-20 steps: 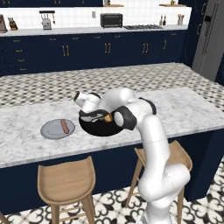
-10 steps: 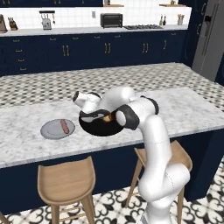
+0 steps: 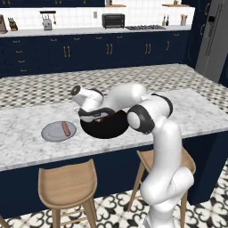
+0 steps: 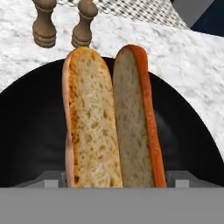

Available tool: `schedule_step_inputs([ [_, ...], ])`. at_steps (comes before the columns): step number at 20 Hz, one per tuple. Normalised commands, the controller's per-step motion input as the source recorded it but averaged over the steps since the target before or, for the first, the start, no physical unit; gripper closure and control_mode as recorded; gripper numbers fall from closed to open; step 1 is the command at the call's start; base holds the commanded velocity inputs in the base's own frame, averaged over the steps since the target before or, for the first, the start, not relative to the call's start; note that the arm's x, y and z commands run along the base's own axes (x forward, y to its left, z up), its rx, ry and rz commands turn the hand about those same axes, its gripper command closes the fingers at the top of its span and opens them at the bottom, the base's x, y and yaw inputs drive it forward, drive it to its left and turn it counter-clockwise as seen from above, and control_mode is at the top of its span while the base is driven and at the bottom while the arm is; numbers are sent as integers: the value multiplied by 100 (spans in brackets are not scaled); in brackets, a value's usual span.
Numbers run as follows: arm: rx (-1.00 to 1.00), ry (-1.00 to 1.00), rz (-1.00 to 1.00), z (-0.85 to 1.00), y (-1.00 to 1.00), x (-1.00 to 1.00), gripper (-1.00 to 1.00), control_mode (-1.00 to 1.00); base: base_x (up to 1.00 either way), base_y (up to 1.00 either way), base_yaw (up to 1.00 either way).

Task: Place one bun and one sausage from the bowl on each plate.

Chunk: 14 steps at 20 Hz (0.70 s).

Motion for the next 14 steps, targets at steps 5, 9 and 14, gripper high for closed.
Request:
schedule_step_inputs([
  [5, 43, 0, 34, 10, 96, 29, 100, -100, 0, 0, 0],
  [9, 43, 16, 28, 38, 100, 58, 100, -100, 0, 0, 0],
  [14, 35, 29, 32, 0, 100, 29, 100, -100, 0, 0, 0],
])
